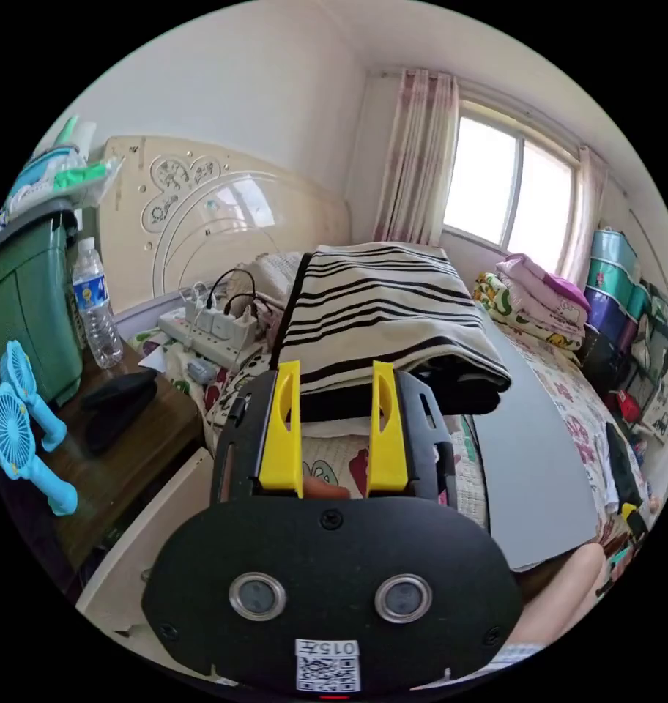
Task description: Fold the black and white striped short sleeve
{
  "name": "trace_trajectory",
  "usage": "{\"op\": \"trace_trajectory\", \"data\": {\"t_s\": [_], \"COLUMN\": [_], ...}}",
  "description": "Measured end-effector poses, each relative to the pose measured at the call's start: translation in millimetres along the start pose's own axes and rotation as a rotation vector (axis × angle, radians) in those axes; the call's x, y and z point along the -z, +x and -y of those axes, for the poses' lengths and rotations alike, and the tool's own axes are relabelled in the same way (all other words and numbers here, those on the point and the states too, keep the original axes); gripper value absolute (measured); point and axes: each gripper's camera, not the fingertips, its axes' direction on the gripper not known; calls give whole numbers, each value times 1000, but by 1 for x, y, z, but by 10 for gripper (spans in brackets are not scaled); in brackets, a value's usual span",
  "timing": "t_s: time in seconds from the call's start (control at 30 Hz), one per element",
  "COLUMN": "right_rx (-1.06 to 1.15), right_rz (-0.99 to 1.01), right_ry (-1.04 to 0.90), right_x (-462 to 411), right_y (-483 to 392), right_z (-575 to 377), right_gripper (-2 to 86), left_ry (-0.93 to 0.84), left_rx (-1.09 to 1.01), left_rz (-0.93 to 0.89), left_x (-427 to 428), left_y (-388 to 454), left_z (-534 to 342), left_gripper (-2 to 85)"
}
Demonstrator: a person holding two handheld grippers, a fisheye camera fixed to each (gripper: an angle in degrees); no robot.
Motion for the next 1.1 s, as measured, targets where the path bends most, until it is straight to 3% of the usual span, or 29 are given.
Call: {"op": "trace_trajectory", "data": {"t_s": [0.23, 0.4, 0.57, 0.63, 0.73, 0.93, 1.1], "right_rx": [-67, -64, -60, -36, 70, 293, 415], "right_rz": [34, 52, 46, 91, 254, 499, 444], "right_ry": [-18, -24, -28, -15, -9, 17, -56], "right_x": [-28, -43, -56, -66, -82, -126, -208], "right_y": [35, 49, 64, 67, 57, -16, -74], "right_z": [-77, -127, -176, -192, -182, -141, -148], "right_gripper": [-2, -2, -1, 3, 13, 97, 160], "left_ry": [-115, -93, 81, 208, 227, 80, -98], "left_rx": [182, 279, 149, 57, -119, -381, -399], "left_rz": [-159, -329, -347, -506, -720, -949, -947], "left_x": [-57, -72, -29, 4, 25, 19, -8], "left_y": [-76, -106, -91, -69, -22, 74, 103], "left_z": [24, 14, 14, 24, 41, 3, -51], "left_gripper": [164, 141, 28, 12, 3, -3, -2]}}
